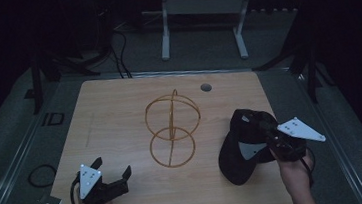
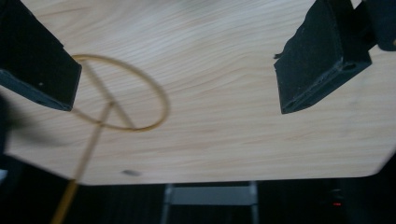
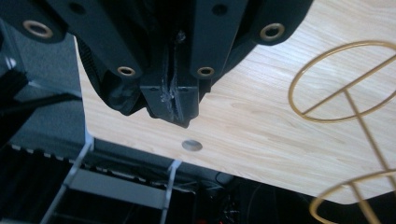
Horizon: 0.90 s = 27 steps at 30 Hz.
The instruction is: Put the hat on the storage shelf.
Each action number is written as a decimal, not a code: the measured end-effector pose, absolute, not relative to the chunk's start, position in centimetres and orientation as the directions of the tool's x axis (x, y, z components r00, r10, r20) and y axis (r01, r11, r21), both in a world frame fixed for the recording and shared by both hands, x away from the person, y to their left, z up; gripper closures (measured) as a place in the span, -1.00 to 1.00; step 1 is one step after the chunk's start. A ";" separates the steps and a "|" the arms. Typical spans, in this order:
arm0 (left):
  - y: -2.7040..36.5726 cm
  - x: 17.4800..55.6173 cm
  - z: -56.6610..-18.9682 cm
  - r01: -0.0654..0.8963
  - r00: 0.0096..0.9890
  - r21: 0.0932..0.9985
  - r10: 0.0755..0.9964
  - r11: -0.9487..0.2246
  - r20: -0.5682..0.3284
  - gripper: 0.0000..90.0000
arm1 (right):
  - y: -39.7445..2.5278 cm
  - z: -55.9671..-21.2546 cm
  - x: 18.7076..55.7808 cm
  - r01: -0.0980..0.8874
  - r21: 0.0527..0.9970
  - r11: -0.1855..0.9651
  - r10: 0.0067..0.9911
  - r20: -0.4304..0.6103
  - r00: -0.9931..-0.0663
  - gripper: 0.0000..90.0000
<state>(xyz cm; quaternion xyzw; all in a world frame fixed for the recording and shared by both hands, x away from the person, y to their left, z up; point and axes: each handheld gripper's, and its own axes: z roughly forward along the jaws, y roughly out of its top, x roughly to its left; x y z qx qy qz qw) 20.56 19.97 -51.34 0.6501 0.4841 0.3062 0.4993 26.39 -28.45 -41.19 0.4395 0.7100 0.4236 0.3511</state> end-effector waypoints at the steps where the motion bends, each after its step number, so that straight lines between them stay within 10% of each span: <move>1: 19.5 20.6 -51.0 0.328 0.370 0.944 0.925 -0.041 -0.088 -0.98 | -28.4 -41.0 26.1 0.317 0.913 0.257 0.918 -0.128 -0.376 0.94; 27: 9.5 22.1 -47.2 0.352 0.645 0.912 0.761 -0.213 -0.071 -0.70 | -27.6 -37.0 16.4 0.163 0.933 0.321 0.798 -0.174 -0.577 0.94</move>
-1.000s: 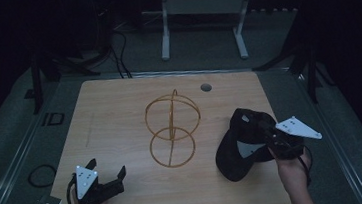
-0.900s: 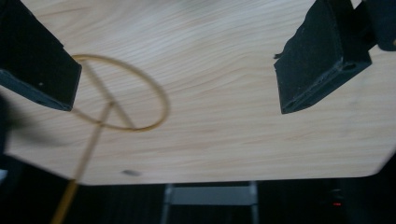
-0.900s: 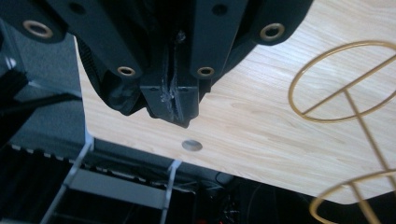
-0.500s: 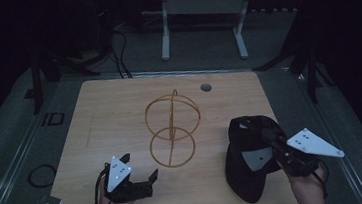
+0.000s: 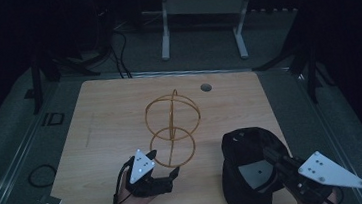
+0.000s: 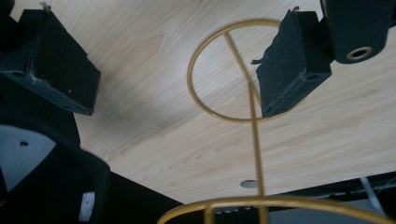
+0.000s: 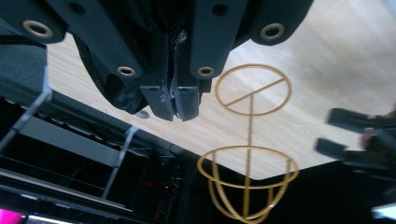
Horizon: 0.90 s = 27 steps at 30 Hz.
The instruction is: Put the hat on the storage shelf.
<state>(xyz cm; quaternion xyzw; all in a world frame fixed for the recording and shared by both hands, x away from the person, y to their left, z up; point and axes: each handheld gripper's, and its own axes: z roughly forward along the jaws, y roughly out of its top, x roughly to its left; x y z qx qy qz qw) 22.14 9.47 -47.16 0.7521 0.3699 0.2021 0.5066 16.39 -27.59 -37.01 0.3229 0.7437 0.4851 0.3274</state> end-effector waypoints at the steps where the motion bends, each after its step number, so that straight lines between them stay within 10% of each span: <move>1: 9.2 22.2 -47.0 0.349 0.650 0.911 0.757 -0.220 -0.066 -0.69 | -27.4 -37.1 16.1 0.164 0.933 0.321 0.792 -0.169 -0.586 0.94; 27: 4.9 23.1 -45.7 0.293 0.782 0.895 0.623 -0.336 -0.022 -0.45 | -21.1 -37.0 13.7 0.064 0.926 0.373 0.575 -0.176 -0.799 0.94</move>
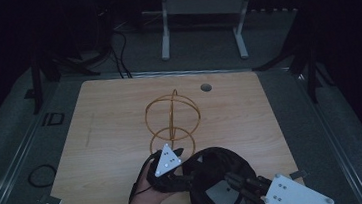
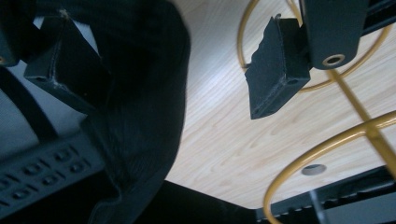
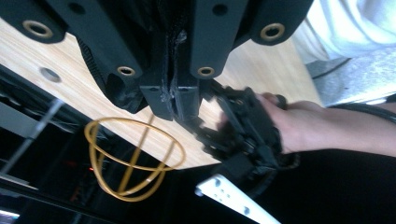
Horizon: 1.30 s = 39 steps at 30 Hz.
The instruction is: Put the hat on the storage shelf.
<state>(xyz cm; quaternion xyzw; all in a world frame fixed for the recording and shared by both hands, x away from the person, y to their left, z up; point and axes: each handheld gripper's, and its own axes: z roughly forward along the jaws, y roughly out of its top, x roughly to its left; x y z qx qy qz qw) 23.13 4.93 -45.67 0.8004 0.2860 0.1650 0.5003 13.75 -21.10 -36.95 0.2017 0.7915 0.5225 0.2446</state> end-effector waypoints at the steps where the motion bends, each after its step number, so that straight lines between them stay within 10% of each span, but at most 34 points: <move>1: 4.9 23.1 -45.7 0.293 0.782 0.895 0.623 -0.336 -0.022 -0.31 | -20.9 -36.9 13.7 0.060 0.924 0.377 0.568 -0.179 -0.803 0.94; 12: 4.4 23.0 -44.4 0.280 0.773 0.892 0.634 -0.354 0.008 0.92 | -20.8 -37.3 13.7 0.071 0.932 0.356 0.562 -0.152 -0.813 0.93; 26: 3.4 23.4 -40.6 0.214 0.768 0.899 0.635 -0.383 0.088 0.98 | -22.3 -36.8 13.2 0.053 0.967 0.250 0.594 -0.111 -0.796 0.89; 39: 3.9 23.1 -40.1 0.182 0.791 0.917 0.607 -0.354 0.077 0.98 | -24.7 -36.0 13.3 0.052 0.981 0.186 0.646 -0.082 -0.759 0.38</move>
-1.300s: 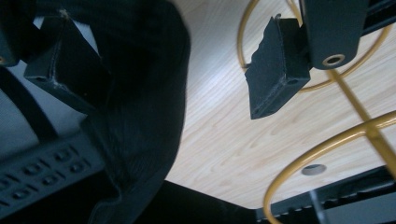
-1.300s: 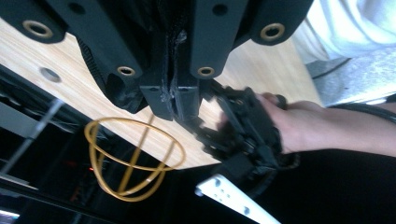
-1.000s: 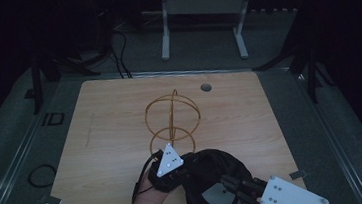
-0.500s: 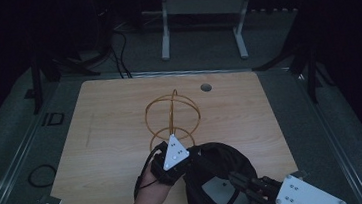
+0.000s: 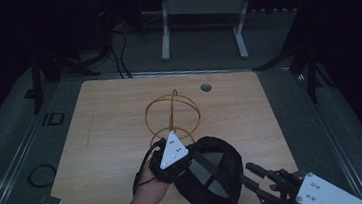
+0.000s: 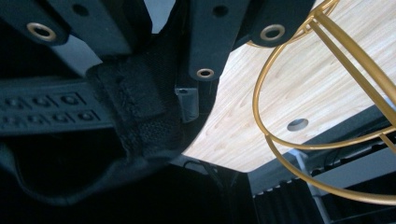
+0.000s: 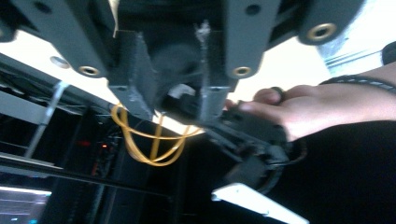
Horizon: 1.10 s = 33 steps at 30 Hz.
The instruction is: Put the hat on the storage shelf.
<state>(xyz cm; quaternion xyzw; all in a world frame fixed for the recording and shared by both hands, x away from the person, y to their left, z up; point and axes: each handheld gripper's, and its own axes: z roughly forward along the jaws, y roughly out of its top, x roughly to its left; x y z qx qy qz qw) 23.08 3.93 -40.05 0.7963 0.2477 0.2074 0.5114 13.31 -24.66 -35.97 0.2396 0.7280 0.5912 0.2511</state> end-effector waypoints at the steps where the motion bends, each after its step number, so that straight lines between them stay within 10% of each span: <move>1: 4.0 22.9 -39.9 0.166 0.795 0.918 0.600 -0.361 0.092 0.98 | -25.1 -35.9 13.5 0.060 0.981 0.187 0.651 -0.078 -0.755 0.31; 11: 5.7 22.1 -37.0 0.106 0.814 0.953 0.575 -0.285 0.082 0.98 | -28.8 -37.1 16.6 0.160 0.950 0.269 0.674 -0.067 -0.736 -0.29; 28: 6.2 21.8 -34.8 0.045 0.878 0.966 0.471 -0.255 0.083 0.98 | -26.3 -35.9 17.3 0.079 0.928 0.365 0.490 -0.120 -0.864 -0.11; 33: 6.1 22.0 -35.0 0.047 0.886 0.965 0.458 -0.257 0.079 0.98 | -25.4 -35.8 17.4 0.054 0.917 0.394 0.442 -0.137 -0.887 0.30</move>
